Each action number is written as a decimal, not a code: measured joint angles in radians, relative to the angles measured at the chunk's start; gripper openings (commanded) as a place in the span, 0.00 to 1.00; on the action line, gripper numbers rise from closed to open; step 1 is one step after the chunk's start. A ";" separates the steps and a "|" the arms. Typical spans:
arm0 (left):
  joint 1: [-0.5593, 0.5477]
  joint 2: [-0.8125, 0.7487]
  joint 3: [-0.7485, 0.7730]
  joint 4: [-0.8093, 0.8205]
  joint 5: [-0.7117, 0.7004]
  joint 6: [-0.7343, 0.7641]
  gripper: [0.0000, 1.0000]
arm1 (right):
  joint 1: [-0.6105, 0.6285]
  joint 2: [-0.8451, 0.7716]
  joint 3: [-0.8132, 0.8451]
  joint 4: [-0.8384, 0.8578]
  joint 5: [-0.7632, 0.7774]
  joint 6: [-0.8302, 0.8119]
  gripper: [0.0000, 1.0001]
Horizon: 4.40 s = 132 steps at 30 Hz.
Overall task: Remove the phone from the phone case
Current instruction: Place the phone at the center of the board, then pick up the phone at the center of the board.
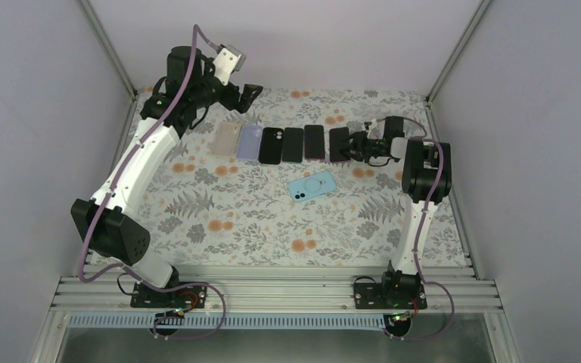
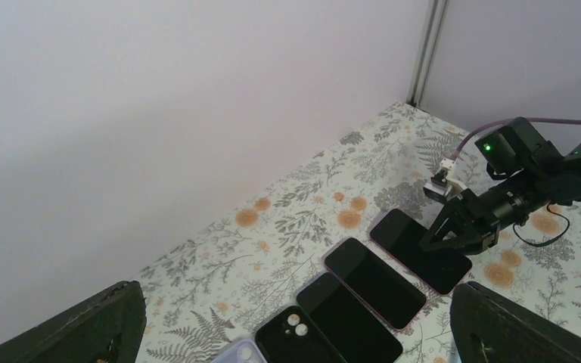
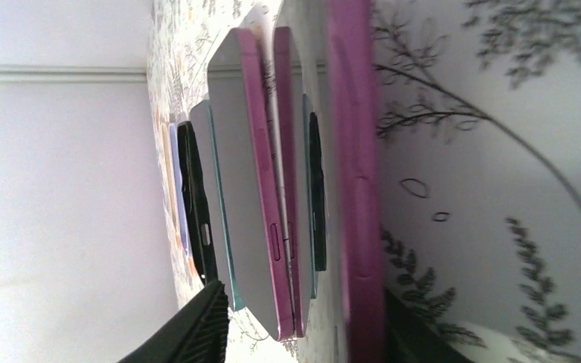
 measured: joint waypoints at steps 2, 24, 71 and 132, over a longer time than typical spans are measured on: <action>0.000 0.002 0.000 0.002 0.000 0.000 1.00 | 0.006 -0.006 0.000 -0.002 0.000 -0.002 0.51; 0.000 0.012 -0.001 0.003 -0.003 -0.003 1.00 | 0.052 -0.058 0.085 -0.142 0.171 -0.111 0.81; 0.000 -0.004 -0.064 0.013 0.058 0.020 1.00 | 0.095 -0.294 0.105 -0.504 0.241 -0.850 0.99; -0.019 0.018 -0.024 -0.009 0.074 0.031 1.00 | 0.405 -0.451 -0.246 -0.692 0.494 -1.241 0.99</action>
